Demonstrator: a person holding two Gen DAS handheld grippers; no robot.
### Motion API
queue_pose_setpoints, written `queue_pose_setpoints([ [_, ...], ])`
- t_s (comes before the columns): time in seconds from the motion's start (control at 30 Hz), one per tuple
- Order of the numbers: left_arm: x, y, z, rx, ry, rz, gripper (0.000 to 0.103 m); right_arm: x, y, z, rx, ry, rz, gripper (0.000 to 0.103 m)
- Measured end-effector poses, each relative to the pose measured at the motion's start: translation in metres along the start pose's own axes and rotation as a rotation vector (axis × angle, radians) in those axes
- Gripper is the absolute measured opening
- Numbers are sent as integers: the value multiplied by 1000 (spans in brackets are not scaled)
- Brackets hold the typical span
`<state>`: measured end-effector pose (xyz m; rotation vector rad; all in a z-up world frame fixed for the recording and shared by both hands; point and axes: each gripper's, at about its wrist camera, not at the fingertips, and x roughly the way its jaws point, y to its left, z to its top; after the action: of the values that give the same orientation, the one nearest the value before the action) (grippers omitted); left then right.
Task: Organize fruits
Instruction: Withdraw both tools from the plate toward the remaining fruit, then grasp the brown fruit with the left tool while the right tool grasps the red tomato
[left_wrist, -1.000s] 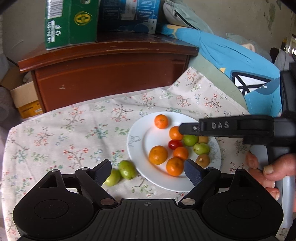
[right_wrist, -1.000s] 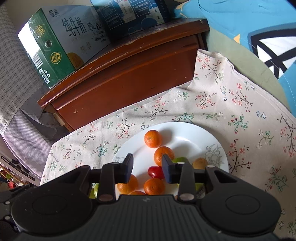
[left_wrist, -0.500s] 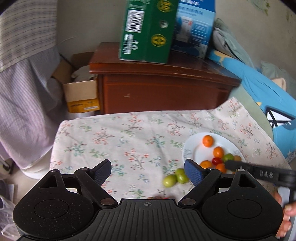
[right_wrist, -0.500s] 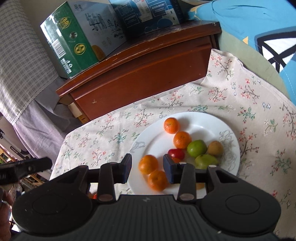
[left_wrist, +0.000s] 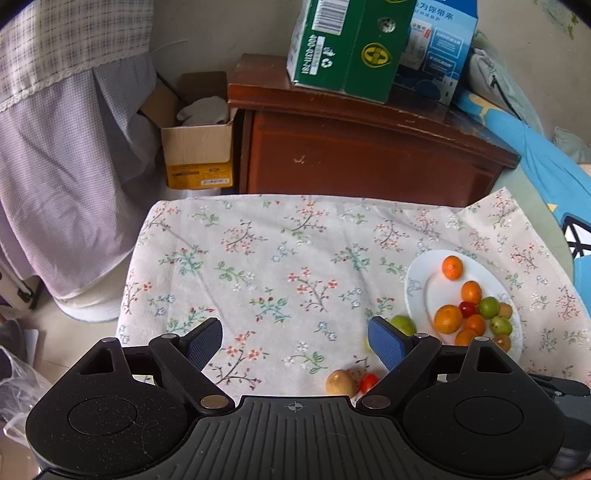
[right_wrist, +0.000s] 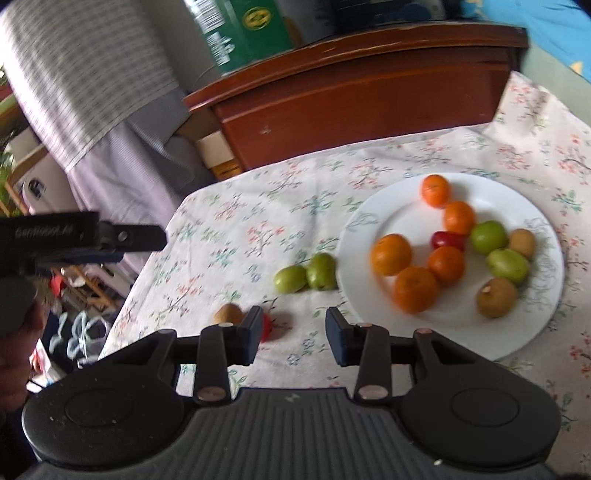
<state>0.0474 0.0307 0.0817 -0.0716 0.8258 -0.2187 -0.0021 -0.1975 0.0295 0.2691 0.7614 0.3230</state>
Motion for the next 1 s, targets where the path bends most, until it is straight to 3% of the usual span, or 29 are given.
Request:
queue_pose_setpoints([
  [0.27, 12, 10, -4, -57, 37, 18, 88, 23, 18, -10, -99, 29, 5, 37],
  [0.57, 22, 8, -9, -52, 63, 38, 88, 35, 29, -15, -142, 36, 27, 36],
  [0.87, 28, 5, -12, -48, 74, 31, 87, 49, 32, -18, -168, 34, -2, 28],
  [1.0, 31, 1, -14, -32, 79, 23, 87, 53, 35, -20, -184, 28, -5, 19],
])
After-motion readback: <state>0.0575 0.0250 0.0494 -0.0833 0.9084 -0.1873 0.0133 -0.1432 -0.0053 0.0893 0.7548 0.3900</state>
